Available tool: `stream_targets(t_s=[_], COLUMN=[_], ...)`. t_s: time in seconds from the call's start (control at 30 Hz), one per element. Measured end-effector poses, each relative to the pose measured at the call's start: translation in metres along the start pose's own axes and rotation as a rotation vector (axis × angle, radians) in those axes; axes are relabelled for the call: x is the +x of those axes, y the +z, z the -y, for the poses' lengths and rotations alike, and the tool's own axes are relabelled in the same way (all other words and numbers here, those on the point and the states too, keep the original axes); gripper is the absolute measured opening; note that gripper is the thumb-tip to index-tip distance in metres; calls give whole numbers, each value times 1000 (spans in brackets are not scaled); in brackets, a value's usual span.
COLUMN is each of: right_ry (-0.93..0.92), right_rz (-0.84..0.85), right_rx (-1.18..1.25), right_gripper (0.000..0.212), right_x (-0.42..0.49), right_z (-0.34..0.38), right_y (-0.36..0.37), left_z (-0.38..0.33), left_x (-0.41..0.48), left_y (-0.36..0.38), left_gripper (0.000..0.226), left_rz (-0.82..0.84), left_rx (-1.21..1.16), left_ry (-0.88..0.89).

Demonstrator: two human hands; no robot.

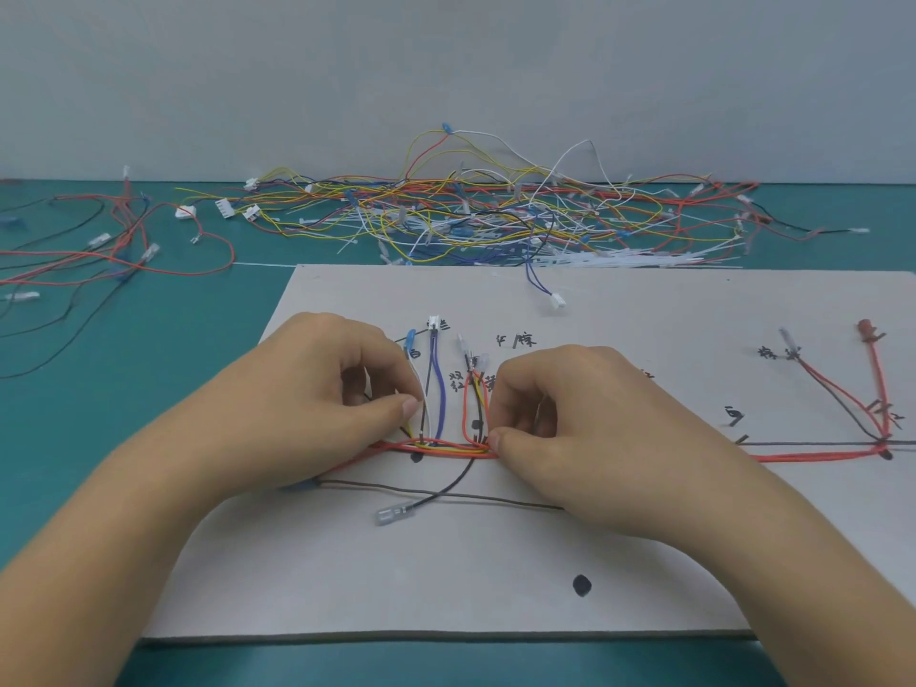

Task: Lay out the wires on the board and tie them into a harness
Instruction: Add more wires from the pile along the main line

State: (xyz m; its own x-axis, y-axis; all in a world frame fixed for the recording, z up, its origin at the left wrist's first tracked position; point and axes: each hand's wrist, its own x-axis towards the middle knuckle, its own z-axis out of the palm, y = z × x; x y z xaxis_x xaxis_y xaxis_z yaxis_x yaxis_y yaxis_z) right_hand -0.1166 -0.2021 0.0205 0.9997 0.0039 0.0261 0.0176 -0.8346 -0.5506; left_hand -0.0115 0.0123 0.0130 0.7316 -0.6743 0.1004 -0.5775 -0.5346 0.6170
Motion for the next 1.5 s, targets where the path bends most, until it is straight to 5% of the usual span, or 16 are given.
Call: stream_targets(t_s=[1.2,1.5], right_ry=[61,52], right_rz=[-12,-5], right_rx=[120,104], right_gripper=[23,10], right_x=[1,-3], right_z=[2,1], right_y=[4,1], left_z=[6,16], left_x=[5,42], left_y=[8,-29], left_gripper=[11,9], left_rz=[-60,-268], left_rx=[-15,-178], left_ry=[-72,-269])
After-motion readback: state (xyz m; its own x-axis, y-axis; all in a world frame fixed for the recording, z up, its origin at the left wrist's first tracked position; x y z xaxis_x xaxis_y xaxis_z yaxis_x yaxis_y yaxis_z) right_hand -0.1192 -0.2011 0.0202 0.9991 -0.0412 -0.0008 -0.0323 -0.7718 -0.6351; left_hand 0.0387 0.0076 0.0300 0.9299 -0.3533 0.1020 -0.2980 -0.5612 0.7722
